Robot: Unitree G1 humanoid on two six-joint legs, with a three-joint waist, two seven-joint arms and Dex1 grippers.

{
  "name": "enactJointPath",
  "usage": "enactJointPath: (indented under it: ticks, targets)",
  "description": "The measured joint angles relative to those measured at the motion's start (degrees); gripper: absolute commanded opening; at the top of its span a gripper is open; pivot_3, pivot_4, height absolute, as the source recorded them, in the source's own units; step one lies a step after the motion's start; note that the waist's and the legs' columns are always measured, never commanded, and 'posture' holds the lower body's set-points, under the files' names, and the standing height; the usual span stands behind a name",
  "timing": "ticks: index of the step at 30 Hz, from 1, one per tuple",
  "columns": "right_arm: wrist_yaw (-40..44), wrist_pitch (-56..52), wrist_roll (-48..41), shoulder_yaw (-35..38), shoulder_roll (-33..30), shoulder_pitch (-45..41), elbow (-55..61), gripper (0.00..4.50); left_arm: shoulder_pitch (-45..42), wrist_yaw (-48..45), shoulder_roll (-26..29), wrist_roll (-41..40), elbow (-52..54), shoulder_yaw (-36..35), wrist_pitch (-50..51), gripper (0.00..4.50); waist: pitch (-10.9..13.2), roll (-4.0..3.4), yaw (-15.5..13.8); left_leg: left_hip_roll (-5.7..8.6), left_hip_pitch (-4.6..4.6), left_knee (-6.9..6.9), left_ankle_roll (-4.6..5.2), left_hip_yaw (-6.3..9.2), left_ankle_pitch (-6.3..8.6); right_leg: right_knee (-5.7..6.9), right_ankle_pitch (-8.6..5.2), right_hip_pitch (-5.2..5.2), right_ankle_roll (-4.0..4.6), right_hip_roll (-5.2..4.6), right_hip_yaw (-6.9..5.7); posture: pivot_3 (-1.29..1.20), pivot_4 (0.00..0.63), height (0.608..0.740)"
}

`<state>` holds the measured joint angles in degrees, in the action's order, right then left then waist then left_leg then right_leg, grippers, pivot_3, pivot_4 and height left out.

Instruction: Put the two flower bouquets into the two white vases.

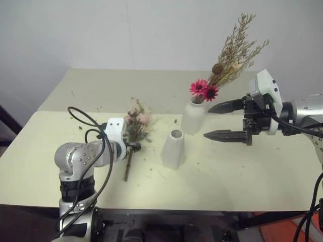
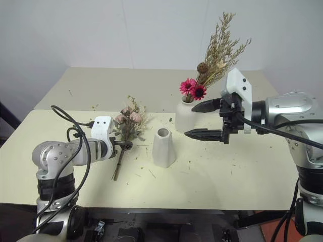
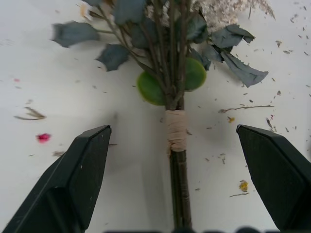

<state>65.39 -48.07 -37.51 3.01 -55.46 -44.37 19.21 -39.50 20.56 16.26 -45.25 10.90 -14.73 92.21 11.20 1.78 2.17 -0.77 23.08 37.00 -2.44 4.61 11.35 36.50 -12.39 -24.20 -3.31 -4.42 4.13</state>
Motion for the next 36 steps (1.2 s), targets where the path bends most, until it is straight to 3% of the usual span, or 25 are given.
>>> enactJointPath:
  ticks: [5, 8, 19, 21, 26, 29, 36]
  targets:
    - [-1.3, -1.1, -2.1, 0.1, 0.0, -0.1, 2.7, 4.47, -3.8, 0.5, 0.3, -0.2, -7.6, 0.5, 0.0, 4.50, 0.0, 0.00, 0.2, 0.00, -0.02, -0.01, 0.00, 0.00, 0.00, -0.03, -0.01, 0.01, -0.01, 0.00, -0.01, 0.00, 0.150, 0.740]
    - [-2.5, -1.5, -2.1, 0.2, -0.2, -0.1, 2.9, 4.50, -5.6, -0.8, 0.7, -0.2, -11.0, 0.5, 0.0, 3.95, 0.0, 0.00, 0.1, 0.00, -0.02, -0.01, 0.00, 0.00, 0.00, -0.02, 0.00, 0.01, 0.00, 0.00, -0.01, 0.00, 0.150, 0.740]
    - [-4.2, -1.9, -2.2, 0.5, -1.4, 0.3, 4.0, 4.50, -10.8, -1.0, 0.8, -0.5, -20.9, 0.5, 0.0, 0.52, 0.0, 0.00, -0.1, 0.00, 0.07, -0.02, 0.00, 0.00, 0.00, -0.24, 0.15, 0.02, 0.08, -0.01, -0.03, 0.00, 0.150, 0.740]
    - [-4.2, -1.9, -2.2, 0.5, -1.5, 0.8, 4.0, 4.50, -11.1, -1.0, 0.8, -0.4, -21.5, 0.4, 0.0, 0.12, 0.0, 0.00, -0.1, 0.00, 0.07, -0.02, 0.00, 0.00, 0.00, -0.24, 0.15, 0.02, 0.07, -0.01, -0.03, 0.00, 0.150, 0.740]
    - [-4.1, -1.6, -2.2, 0.8, -1.9, 1.9, 4.0, 4.50, -11.7, -0.7, -0.3, 2.5, -21.4, -0.9, -0.1, 0.12, 0.0, 0.00, 0.0, 0.00, 0.08, -0.02, -0.01, 0.00, 0.00, -0.27, 0.16, 0.02, 0.06, -0.01, -0.03, 0.00, 0.150, 0.740]
    - [-3.8, -1.6, -2.2, 1.4, -2.6, 1.9, 3.8, 4.50, -11.5, -1.2, -0.4, 5.3, -15.9, -0.9, -2.4, 0.12, 0.0, 0.01, 0.1, -0.01, 0.16, -0.03, -0.02, 0.00, -0.01, -0.30, 0.19, -0.05, 0.10, 0.00, -0.03, 0.00, 0.150, 0.740]
    - [-3.5, -1.5, -2.2, 5.0, -4.5, 4.8, 3.9, 4.50, -17.5, -12.6, 3.7, 0.5, -4.6, -10.7, -6.2, 0.12, 0.0, 0.01, 0.0, 0.00, 0.18, -0.03, -0.02, -0.01, -0.01, -0.36, 0.14, -0.02, 0.01, -0.02, -0.04, 0.00, 0.150, 0.740]
